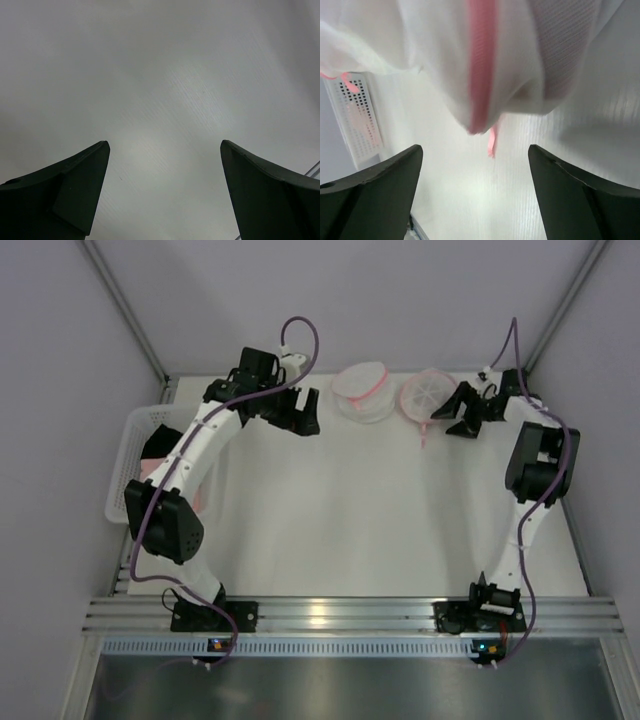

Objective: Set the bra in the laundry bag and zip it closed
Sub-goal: Move the laundry bag to the center of the board, then reset both arms

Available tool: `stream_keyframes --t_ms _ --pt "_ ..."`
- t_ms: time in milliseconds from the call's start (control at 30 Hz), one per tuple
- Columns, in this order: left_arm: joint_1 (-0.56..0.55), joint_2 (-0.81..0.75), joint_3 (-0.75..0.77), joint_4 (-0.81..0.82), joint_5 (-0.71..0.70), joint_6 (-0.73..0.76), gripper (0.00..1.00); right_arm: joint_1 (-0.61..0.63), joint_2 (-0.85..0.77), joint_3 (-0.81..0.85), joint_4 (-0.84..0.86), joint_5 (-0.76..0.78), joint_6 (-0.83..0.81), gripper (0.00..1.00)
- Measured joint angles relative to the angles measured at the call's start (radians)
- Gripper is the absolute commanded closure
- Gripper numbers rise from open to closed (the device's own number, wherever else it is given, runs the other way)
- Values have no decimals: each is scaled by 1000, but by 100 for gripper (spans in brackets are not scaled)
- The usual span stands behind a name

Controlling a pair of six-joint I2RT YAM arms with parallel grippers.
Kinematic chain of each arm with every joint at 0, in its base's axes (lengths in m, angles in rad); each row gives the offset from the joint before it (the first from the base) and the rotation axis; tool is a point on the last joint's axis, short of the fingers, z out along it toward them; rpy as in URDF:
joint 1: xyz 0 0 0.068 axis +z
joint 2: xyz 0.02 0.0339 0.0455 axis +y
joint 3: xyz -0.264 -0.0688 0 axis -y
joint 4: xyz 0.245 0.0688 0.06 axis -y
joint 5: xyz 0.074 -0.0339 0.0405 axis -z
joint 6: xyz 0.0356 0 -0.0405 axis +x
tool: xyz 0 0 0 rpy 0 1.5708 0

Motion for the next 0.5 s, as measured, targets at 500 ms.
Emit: stream_keyframes --t_ms 500 --pt "1 124 7 -24 -86 2 2 6 -674 -322 -325 90 -367 1"
